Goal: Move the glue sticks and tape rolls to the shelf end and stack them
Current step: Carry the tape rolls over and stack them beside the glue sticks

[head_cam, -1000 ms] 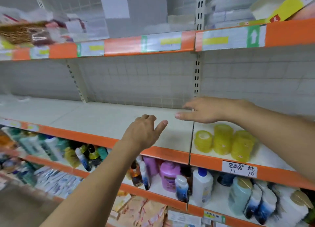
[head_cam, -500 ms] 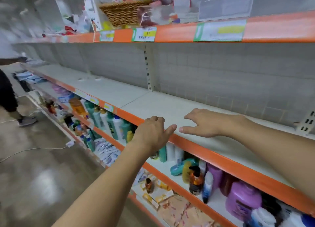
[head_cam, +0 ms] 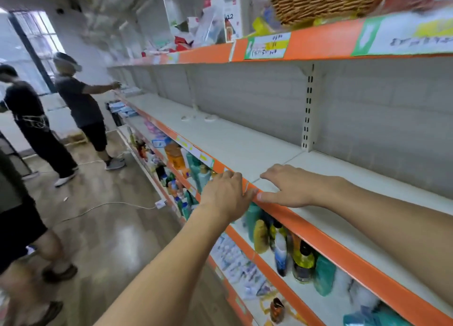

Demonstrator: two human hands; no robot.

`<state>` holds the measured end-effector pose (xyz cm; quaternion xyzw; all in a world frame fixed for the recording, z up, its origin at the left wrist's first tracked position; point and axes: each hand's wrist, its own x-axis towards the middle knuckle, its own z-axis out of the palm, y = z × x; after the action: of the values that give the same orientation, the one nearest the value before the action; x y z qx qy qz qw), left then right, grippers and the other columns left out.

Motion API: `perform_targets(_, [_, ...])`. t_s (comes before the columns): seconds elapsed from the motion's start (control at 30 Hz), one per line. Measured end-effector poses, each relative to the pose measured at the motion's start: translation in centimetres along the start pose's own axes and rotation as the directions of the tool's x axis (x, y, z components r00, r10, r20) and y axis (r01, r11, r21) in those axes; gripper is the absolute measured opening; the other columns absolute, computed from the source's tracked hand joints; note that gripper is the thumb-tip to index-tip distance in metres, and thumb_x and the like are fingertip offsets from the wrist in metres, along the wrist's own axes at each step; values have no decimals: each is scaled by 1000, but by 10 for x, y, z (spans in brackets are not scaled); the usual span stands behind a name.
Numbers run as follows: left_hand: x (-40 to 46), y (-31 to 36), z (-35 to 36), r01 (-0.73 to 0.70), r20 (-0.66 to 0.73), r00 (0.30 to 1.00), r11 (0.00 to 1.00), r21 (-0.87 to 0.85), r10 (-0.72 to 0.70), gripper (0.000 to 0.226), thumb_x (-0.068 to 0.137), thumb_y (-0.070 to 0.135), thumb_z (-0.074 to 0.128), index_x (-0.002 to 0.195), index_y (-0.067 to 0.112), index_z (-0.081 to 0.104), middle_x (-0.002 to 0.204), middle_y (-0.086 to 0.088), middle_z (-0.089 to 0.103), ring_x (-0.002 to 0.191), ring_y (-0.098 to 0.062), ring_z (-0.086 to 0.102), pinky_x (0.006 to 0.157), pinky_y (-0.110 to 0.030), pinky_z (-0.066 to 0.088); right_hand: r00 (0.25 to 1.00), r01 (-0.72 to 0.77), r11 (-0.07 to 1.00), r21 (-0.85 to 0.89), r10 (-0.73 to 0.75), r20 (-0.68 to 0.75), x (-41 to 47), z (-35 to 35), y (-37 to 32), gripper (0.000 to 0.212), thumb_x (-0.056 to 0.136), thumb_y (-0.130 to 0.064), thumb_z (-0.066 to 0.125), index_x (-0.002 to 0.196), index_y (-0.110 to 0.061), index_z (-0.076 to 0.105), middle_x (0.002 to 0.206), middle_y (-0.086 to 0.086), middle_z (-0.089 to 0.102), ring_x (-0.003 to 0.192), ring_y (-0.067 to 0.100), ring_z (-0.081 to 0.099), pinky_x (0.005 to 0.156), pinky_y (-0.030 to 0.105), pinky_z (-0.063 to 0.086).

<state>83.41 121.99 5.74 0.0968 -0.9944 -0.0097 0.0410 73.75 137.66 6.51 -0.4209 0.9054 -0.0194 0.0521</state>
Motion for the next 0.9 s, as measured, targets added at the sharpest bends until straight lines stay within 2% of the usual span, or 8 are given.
perform_targets(0.27, [88, -94, 10, 66, 23, 998, 995, -68, -65, 60, 100, 54, 37, 139, 10, 43, 140, -12, 47, 129, -29, 42, 104, -42, 40, 999, 38, 997, 74, -39, 7, 132, -3, -13, 75, 94, -65, 47, 153, -21, 33, 153, 6, 37, 140, 24, 36, 112, 41, 33])
perform_targets(0.43, [145, -153, 25, 62, 53, 997, 992, -107, -56, 58, 98, 52, 43, 139, 10, 42, 138, -11, 49, 129, -28, 43, 102, -40, 41, 999, 6, 995, 104, -10, 38, 216, 10, -11, 79, 91, -67, 48, 152, -21, 34, 152, 6, 38, 139, 23, 36, 114, 41, 32])
perform_targets(0.6, [214, -223, 36, 20, 70, 998, 993, -118, -12, 57, 99, 48, 44, 141, 10, 40, 142, -11, 45, 132, -28, 41, 102, -40, 40, 998, -57, 985, 165, 51, 43, 308, 14, -22, 81, 88, -70, 51, 151, -22, 36, 150, 6, 39, 139, 23, 37, 114, 39, 32])
perform_targets(0.73, [267, -275, 46, -45, 110, 992, 990, -132, 59, 56, 97, 50, 46, 139, 12, 42, 138, -11, 47, 129, -29, 42, 103, -42, 41, 991, -132, 967, 219, 128, 34, 371, 14, -31, 77, 91, -64, 53, 152, -20, 36, 150, 6, 39, 138, 22, 38, 114, 34, 31])
perform_targets(0.9, [324, -322, 51, -105, 93, 988, 983, -153, 120, 54, 98, 44, 46, 138, 7, 43, 142, -13, 43, 134, -29, 37, 110, -39, 35, 977, -210, 927, 310, 209, 37, 435, 18, -38, 74, 91, -60, 57, 150, -21, 39, 153, 4, 37, 140, 19, 36, 116, 30, 27])
